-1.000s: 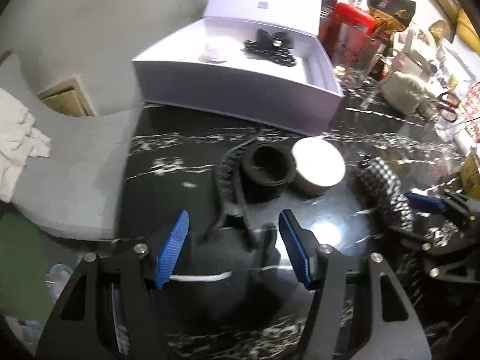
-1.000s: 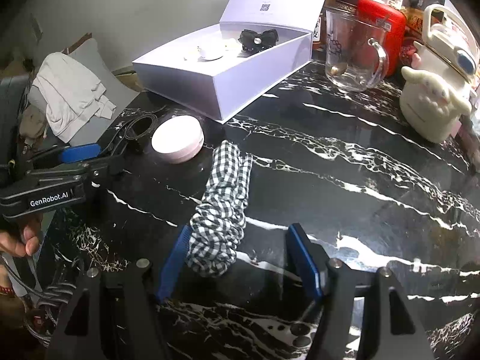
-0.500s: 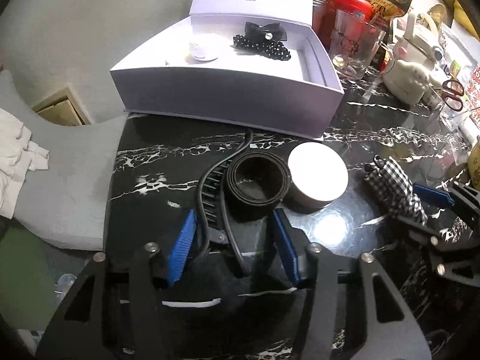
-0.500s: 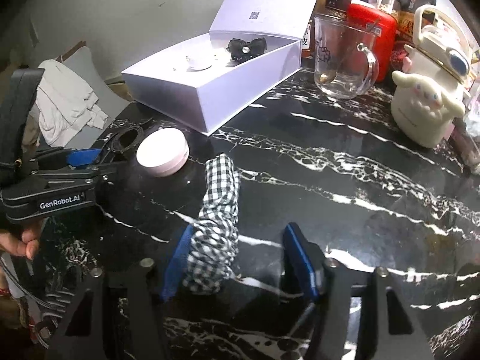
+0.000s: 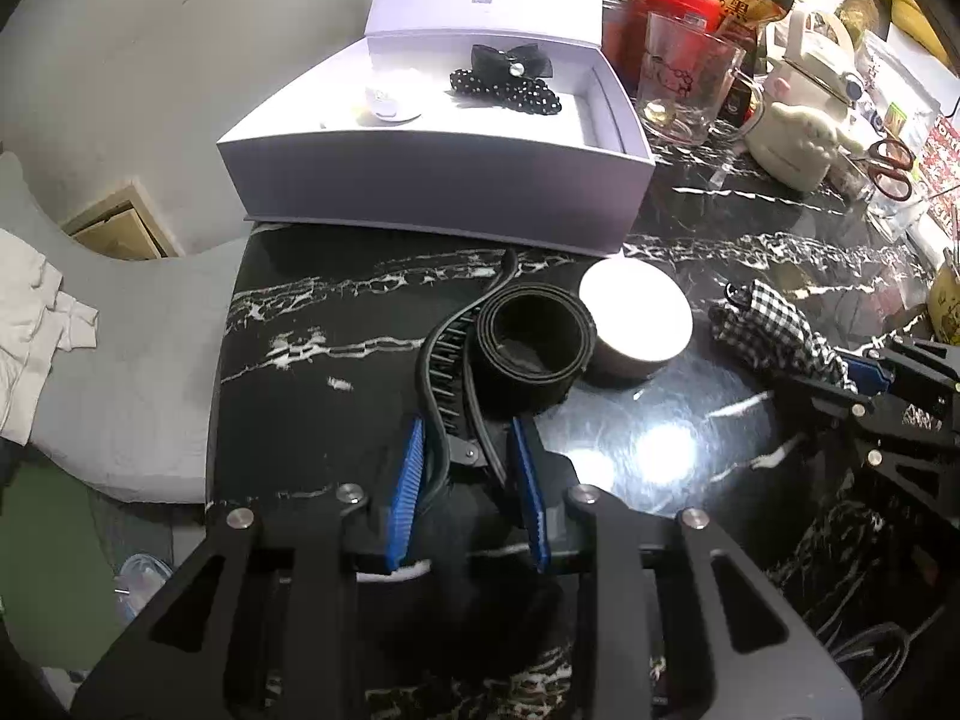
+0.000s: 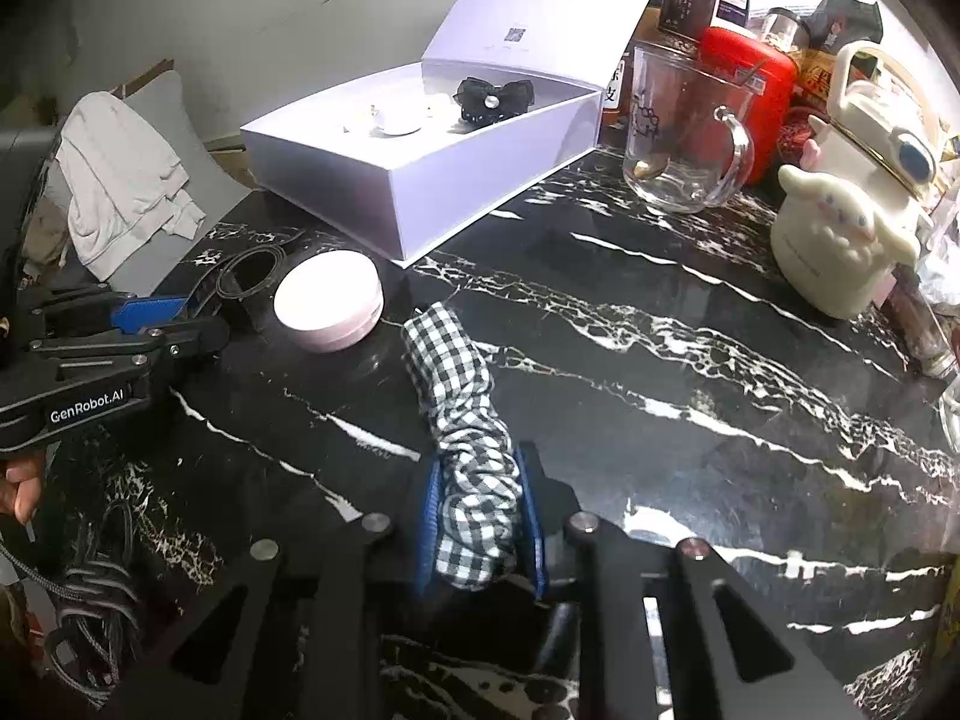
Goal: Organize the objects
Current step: 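Grasp the gingham scrunchie with the right tool while the left tool grasps the black curved clip, then lift the gingham scrunchie with the right tool while the left tool lifts the black curved clip, then carry the scrunchie and curved clip with both tools down into the white box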
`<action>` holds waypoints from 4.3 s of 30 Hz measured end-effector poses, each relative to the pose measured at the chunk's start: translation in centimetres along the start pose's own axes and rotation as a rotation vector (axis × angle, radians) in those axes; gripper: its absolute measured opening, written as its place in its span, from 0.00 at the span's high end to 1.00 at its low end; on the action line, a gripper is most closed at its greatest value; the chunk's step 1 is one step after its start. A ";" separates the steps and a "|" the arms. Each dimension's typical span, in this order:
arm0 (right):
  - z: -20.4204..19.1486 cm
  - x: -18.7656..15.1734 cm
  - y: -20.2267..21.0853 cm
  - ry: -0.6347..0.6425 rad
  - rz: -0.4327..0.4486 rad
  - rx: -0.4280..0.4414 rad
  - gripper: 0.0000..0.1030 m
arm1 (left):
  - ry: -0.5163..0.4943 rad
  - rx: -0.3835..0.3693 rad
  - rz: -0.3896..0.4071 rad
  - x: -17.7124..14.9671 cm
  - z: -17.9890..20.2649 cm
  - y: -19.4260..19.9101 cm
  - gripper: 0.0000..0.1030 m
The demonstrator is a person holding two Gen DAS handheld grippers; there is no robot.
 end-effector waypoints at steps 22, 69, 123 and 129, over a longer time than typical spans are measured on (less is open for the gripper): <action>-1.9 -1.0 0.7 0.038 0.004 0.021 0.61 | -0.063 -0.027 0.020 -2.3 2.0 1.6 0.59; -6.5 -0.5 8.3 0.192 0.148 0.084 0.80 | -0.030 -0.014 0.124 -1.1 2.1 8.9 0.82; -1.3 18.1 -0.5 0.235 0.199 0.029 0.80 | -0.044 0.030 0.194 17.8 -0.7 -0.7 0.82; -1.0 20.4 -1.2 0.219 0.228 0.032 0.80 | 0.021 0.114 0.227 20.2 -3.1 -1.3 0.82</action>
Point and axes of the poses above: each gripper's, at about its wrist camera, not at the fingertips, and y roughly against the way its jaws point, z to its right, x to its top, the point moved 4 cm from there along -y, roughly the way its jaws point, and after that the axes turned 4 degrees about z, right-handed, at the moved point
